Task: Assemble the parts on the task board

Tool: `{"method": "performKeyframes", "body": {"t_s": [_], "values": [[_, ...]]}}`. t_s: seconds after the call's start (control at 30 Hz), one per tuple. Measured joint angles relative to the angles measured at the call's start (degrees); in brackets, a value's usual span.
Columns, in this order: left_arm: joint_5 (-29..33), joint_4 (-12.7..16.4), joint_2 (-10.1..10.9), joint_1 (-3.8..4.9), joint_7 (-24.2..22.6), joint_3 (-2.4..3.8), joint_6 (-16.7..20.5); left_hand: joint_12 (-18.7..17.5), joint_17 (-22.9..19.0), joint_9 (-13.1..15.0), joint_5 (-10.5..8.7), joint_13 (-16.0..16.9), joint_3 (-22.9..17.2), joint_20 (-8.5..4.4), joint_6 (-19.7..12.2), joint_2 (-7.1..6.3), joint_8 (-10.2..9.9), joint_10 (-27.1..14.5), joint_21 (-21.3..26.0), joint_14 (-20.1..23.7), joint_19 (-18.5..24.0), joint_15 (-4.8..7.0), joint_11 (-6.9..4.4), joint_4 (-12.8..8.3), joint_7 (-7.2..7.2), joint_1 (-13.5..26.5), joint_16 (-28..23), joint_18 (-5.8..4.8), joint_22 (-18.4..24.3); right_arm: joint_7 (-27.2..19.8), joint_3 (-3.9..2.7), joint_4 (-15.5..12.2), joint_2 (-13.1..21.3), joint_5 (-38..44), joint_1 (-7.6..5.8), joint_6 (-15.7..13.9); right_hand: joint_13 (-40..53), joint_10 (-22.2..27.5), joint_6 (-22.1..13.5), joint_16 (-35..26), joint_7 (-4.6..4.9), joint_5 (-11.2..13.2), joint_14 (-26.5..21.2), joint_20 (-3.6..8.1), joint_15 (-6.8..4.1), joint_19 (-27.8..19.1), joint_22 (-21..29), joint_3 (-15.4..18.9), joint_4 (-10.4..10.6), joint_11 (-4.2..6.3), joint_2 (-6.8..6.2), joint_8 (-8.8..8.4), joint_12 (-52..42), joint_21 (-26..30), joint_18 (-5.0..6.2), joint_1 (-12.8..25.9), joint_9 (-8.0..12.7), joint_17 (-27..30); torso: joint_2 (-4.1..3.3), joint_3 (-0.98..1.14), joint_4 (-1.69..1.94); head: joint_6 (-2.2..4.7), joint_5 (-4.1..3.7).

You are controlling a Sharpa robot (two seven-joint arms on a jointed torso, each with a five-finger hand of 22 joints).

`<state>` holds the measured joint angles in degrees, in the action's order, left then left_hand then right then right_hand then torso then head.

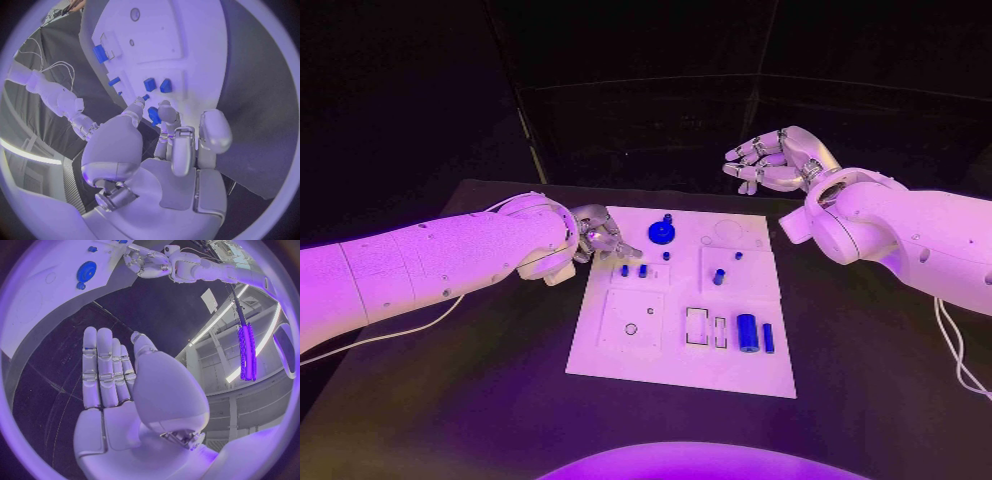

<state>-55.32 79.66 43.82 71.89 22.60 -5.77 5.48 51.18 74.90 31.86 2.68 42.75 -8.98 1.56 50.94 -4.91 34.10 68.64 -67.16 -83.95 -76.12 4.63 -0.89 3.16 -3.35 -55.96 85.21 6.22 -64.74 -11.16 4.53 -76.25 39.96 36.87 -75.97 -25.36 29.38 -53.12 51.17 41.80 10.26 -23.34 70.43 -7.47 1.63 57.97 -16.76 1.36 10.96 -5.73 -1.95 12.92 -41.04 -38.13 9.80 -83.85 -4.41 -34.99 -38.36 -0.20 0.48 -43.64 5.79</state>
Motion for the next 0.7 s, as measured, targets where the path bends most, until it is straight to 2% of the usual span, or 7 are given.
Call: {"method": "performKeyframes", "body": {"t_s": [0.07, 0.1, 0.2, 0.23, 0.37, 0.6, 0.7], "values": [[2.3, 0.0, 0.1, 0.09, -2.9, 0.01, 2.1, -3.6, -1.9, -1.2, 0.0, -2.9, 0.7, 0.89, -2.8, 0.65, -1.7, -4.4, 8.8, 0.4, 5.7, -1.38, 1.44, -0.4, -1.37, -2.1, -5.6, 1.81, 8.6, 0.0, 0.0, 0.0, 0.0, 0.0, 0.0, 0.0, 0.0, 0.0, 0.0, 0.0, 0.0, 0.0, 0.0, 0.0, 0.0, 0.0, 0.0, 0.0, 0.0, 0.0, 0.0, 0.0, 0.0, 0.0, 0.0, 0.0, 0.0, 0.0, 0.01, 0.01, 0.01, 0.12, -0.06], [3.3, -0.1, 0.0, 0.13, -4.4, 0.01, 2.9, -5.3, -6.3, -2.2, 0.0, -4.0, 0.5, 1.48, -4.0, 1.25, -3.0, -7.3, 14.8, 2.7, 9.7, -2.19, 2.32, -1.0, -2.28, -4.1, -10.0, 2.8, 14.1, 0.0, 0.0, 0.0, 0.0, 0.0, 0.0, 0.0, 0.0, 0.0, 0.0, 0.0, 0.0, 0.0, 0.0, 0.0, 0.0, 0.0, 0.0, 0.0, 0.0, 0.0, 0.0, 0.0, 0.0, 0.0, 0.0, 0.0, 0.0, 0.0, 0.01, 0.02, 0.01, 0.17, -0.12], [5.9, -0.8, -0.6, 0.23, -8.9, 0.01, 4.6, -10.4, -15.1, -4.8, 0.09, -7.3, -2.0, 2.74, -5.4, 2.84, -5.9, -14.1, 20.8, 7.6, 13.4, -3.38, 3.76, -4.2, -3.58, -11.1, -17.8, 3.1, 18.8, 0.0, 0.0, 0.1, -0.1, 0.0, 0.01, 0.0, -0.1, 0.0, 0.0, 0.0, 0.0, 0.0, 0.0, 0.0, 0.0, 0.0, 0.0, 0.0, 0.0, 0.0, 0.0, 0.0, 0.0, 0.0, 0.0, 0.0, 0.0, 0.0, 0.02, 0.03, 0.04, 0.33, -0.26], [6.8, -1.1, -1.1, 0.27, -10.8, 0.01, 5.0, -12.7, -18.7, -6.2, 0.2, -9.1, -3.1, 3.39, -5.5, 3.27, -7.3, -15.8, 22.2, 9.8, 14.0, -3.97, 4.41, -5.3, -4.13, -13.2, -20.9, 3.1, 19.7, 0.0, 0.0, 0.2, -0.1, 0.0, 0.01, -0.1, -0.1, 0.0, 0.0, 0.0, 0.0, 0.0, 0.0, 0.0, 0.0, 0.0, 0.0, 0.0, 0.0, 0.0, 0.0, 0.0, 0.0, 0.0, 0.0, 0.0, 0.0, 0.0, 0.02, 0.03, 0.04, 0.38, -0.31], [7.7, -2.3, -2.8, 0.34, -15.0, -0.03, 5.6, -17.3, -24.9, -10.0, 0.2, -14.3, -5.0, 4.33, -3.7, 2.96, -11.0, -16.1, 25.1, 12.5, 14.5, -4.87, 5.44, -6.9, -5.02, -15.8, -26.0, 3.09, 21.9, -0.1, 0.0, 0.3, -0.1, 0.0, 0.01, -0.1, -0.1, 0.0, -0.2, 0.0, 0.21, 0.0, 0.0, 0.0, 0.0, 0.0, 0.0, 0.0, 0.0, 0.0, 0.0, 0.0, -0.2, 0.0, 0.0, 0.0, 0.0, 0.0, 0.02, 0.04, 0.01, 0.53, -0.66], [5.0, -5.6, -6.8, 0.38, -20.1, -0.22, 5.8, -25.2, -29.9, -15.6, 0.2, -22.2, -6.7, 5.15, -3.7, 1.23, -17.2, -18.2, 27.4, 13.4, 12.9, -5.37, 6.23, -8.9, -5.11, -18.3, -29.3, 3.09, 23.9, -0.1, 0.0, 0.4, -0.1, 0.0, 0.01, -0.1, -0.1, 0.0, -0.2, 0.0, 0.2, 0.0, 0.0, 0.0, 0.0, 0.0, 0.0, 0.0, 0.0, 0.0, 0.0, 0.0, -0.2, 0.0, 0.0, 0.0, 0.0, 0.0, -0.01, 0.03, -0.13, 0.96, -1.7], [1.6, -7.0, -8.6, 0.39, -21.5, -0.77, 5.8, -28.5, -27.9, -17.7, 0.2, -26.0, -7.2, 5.16, -2.4, 0.79, -19.2, -17.4, 27.4, 10.5, 10.9, -5.53, 6.51, -9.7, -5.15, -18.8, -26.9, 3.89, 24.4, -0.1, 0.0, 0.4, -0.2, 0.0, 0.01, -0.1, -0.1, 0.0, -0.2, 0.0, 0.2, 0.0, 0.0, 0.0, 0.0, 0.0, 0.0, 0.0, 0.0, 0.0, 0.0, 0.0, -0.2, 0.0, 0.0, 0.0, 0.0, 0.0, -0.02, 0.04, -0.13, 1.1, -1.83]]}}
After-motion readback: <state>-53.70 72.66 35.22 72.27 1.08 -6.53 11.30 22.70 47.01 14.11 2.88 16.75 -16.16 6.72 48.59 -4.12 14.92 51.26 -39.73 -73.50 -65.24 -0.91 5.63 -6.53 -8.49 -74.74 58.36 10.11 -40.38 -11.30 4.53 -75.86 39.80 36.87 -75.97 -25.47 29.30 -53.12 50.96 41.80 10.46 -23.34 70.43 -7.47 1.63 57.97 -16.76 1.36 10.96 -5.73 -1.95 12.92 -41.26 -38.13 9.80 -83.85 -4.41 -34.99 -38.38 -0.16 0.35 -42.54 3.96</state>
